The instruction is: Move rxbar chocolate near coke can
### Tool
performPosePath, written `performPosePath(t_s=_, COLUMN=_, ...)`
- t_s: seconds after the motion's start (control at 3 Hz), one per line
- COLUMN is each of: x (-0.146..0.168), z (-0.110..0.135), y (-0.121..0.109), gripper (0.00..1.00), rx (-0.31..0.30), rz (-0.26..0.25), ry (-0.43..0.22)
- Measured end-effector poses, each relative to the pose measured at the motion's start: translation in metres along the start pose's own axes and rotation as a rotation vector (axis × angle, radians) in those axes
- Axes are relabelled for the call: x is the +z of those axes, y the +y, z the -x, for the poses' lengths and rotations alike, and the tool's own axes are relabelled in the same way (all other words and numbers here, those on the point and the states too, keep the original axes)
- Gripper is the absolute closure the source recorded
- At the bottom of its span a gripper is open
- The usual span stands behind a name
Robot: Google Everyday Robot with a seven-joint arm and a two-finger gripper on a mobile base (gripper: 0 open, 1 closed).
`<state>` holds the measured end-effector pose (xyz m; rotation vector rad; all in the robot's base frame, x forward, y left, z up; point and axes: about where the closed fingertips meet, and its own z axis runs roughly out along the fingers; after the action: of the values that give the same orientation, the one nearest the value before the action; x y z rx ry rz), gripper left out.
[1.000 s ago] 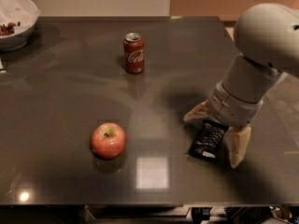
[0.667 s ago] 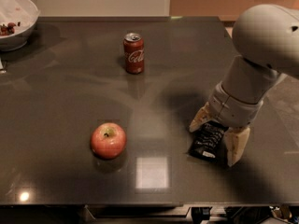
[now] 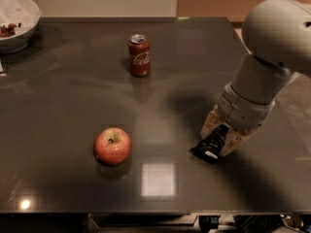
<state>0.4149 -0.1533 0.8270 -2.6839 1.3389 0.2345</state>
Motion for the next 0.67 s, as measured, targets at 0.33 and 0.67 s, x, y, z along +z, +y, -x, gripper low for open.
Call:
performPosePath(t_s=0.33, x=-0.0016, z=-0.0019, y=-0.0005, gripper=1.00, rx=-0.003, rz=0.005, ry=0.003)
performPosePath(t_s=0.67, x=-0.0055, z=-0.0044, y=-0.0022, gripper=1.00, rx=0.017, rz=0.004, ry=0.013)
